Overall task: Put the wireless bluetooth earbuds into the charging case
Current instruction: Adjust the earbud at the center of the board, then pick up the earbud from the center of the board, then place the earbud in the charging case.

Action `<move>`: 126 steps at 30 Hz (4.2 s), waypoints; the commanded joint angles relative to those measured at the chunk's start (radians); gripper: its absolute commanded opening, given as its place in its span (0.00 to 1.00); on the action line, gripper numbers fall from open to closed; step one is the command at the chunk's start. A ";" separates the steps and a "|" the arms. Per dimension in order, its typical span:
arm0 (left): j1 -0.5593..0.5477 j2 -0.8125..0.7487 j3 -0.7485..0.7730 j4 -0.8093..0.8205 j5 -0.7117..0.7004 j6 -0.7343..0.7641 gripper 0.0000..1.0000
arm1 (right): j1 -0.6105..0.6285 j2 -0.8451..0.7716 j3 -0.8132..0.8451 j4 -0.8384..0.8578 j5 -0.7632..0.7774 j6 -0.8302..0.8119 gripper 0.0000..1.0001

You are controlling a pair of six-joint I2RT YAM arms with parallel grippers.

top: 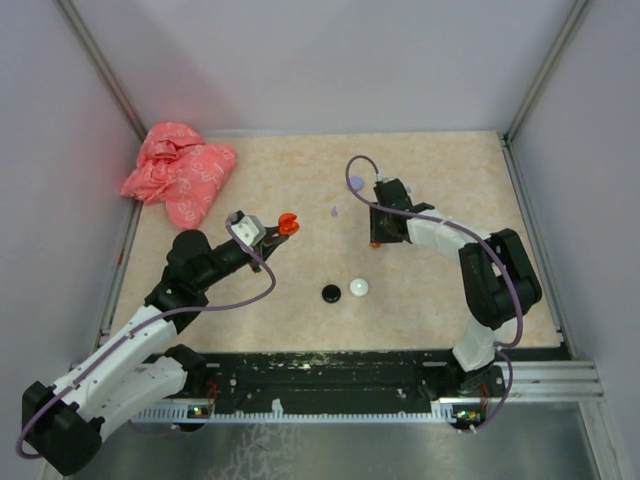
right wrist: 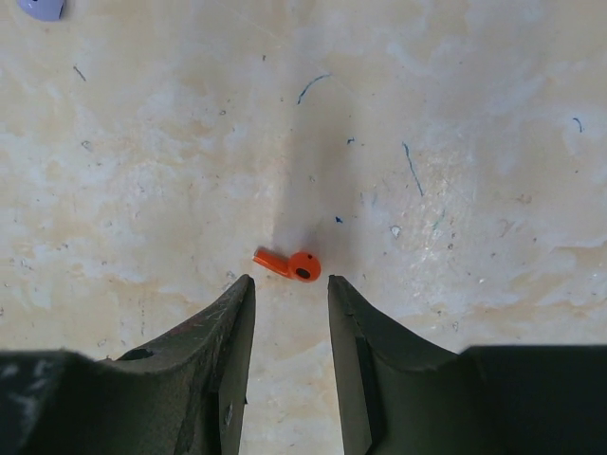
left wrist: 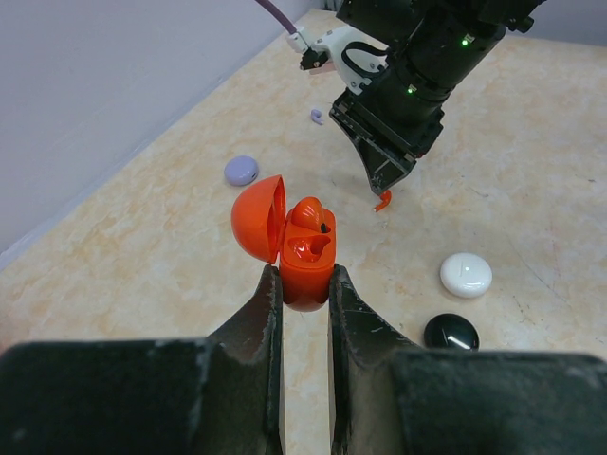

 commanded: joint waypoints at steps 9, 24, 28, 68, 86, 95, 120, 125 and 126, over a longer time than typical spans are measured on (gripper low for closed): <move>0.002 -0.012 0.022 0.020 0.012 -0.012 0.01 | 0.017 0.054 0.049 0.014 0.045 0.106 0.37; 0.001 -0.004 0.022 0.022 0.020 -0.017 0.01 | 0.016 0.126 0.093 0.058 -0.010 0.090 0.30; 0.001 0.004 0.022 0.024 0.024 -0.020 0.01 | 0.016 0.130 0.097 0.058 -0.020 0.077 0.28; 0.001 0.051 0.030 0.013 0.024 -0.027 0.00 | 0.157 0.106 0.180 -0.124 0.142 -0.062 0.07; 0.010 0.072 -0.073 0.263 0.126 -0.134 0.01 | 0.372 -0.402 0.134 0.029 0.235 -0.312 0.05; 0.015 0.091 -0.068 0.307 0.129 -0.188 0.01 | 0.538 -0.527 0.087 0.221 0.217 -0.524 0.00; 0.025 0.079 -0.095 0.401 0.175 -0.306 0.01 | 0.674 -0.487 -0.019 0.496 0.122 -0.683 0.01; 0.027 0.080 -0.094 0.409 0.183 -0.324 0.01 | 0.677 -0.473 -0.025 0.497 0.139 -0.702 0.01; 0.027 0.080 -0.094 0.410 0.183 -0.327 0.01 | 0.679 -0.470 -0.025 0.496 0.145 -0.707 0.01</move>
